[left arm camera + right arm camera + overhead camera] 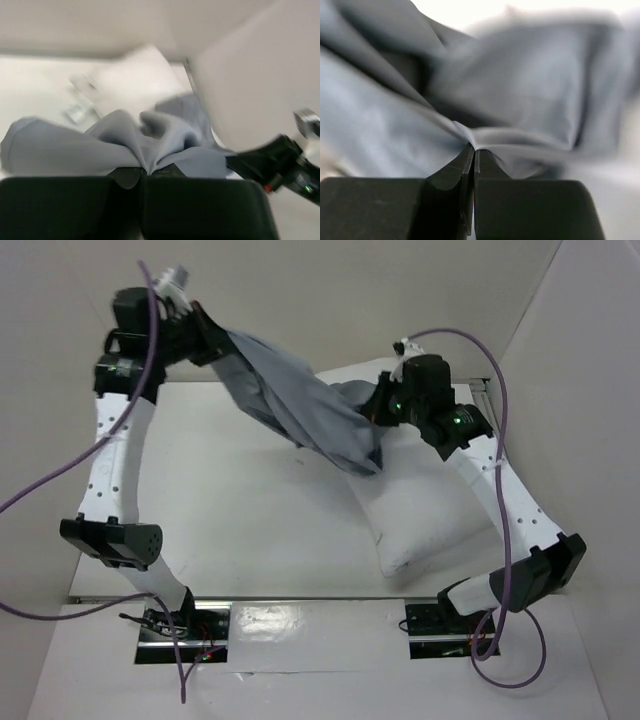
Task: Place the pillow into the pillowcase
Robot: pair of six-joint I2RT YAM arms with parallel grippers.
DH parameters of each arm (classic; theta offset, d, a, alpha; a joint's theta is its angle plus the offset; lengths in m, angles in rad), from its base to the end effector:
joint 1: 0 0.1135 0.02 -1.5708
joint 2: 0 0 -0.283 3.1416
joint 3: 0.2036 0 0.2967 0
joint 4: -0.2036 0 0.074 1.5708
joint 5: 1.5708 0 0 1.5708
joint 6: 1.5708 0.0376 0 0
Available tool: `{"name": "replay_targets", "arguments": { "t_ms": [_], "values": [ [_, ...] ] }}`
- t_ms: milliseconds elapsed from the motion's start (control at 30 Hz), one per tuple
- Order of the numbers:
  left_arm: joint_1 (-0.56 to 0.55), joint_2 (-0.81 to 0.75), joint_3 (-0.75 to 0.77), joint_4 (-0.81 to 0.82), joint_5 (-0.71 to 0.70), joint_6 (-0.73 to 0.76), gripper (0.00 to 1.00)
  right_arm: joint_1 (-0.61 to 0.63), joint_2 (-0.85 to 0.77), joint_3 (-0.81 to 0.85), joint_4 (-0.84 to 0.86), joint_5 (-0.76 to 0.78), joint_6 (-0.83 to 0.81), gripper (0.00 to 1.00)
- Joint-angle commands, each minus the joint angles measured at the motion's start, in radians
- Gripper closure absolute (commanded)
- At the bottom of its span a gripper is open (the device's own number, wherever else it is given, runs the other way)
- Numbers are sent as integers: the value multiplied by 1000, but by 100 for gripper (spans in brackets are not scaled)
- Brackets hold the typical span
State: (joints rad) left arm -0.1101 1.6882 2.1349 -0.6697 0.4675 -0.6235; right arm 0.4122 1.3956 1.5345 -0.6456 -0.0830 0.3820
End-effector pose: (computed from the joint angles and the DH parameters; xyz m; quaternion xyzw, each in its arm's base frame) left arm 0.3899 -0.0602 0.5504 -0.0532 0.7719 -0.3867 0.5018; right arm 0.3172 0.1421 0.4377 -0.0340 0.8606 0.2290 0.4536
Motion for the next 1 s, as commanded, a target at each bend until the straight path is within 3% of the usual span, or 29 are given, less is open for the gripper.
{"name": "replay_targets", "arguments": {
  "t_ms": [0,133,300,433,567,633,733,767,800,833,867,900,967],
  "values": [
    [165,-77,129,-74,-43,15,100,78,63,142,314,-263,3,100],
    [321,-128,189,-18,32,-36,100,221,114,128,552,-356,3,100],
    [426,-199,146,45,108,-50,100,261,230,128,575,-288,3,100],
    [435,-269,65,45,132,5,100,220,409,194,687,-274,38,100],
    [435,-309,-15,45,121,16,100,175,649,535,606,-307,57,100],
    [370,-337,-76,67,131,-7,100,157,770,639,560,-305,75,100],
    [253,-413,-313,183,149,-59,100,97,865,771,496,-354,119,99],
    [216,-423,-414,205,167,-59,100,80,865,786,466,-372,120,91],
    [175,-423,-443,205,168,-44,98,48,865,770,454,-383,129,58],
    [94,-377,-457,205,183,-27,63,34,838,745,442,-392,120,49],
    [57,-342,-446,135,183,-3,42,22,812,713,413,-393,109,43],
    [26,-299,-420,80,183,33,32,1,781,631,400,-380,109,38],
    [-17,-192,-344,-79,114,128,21,-18,670,541,380,-359,75,36]
  ]
}}
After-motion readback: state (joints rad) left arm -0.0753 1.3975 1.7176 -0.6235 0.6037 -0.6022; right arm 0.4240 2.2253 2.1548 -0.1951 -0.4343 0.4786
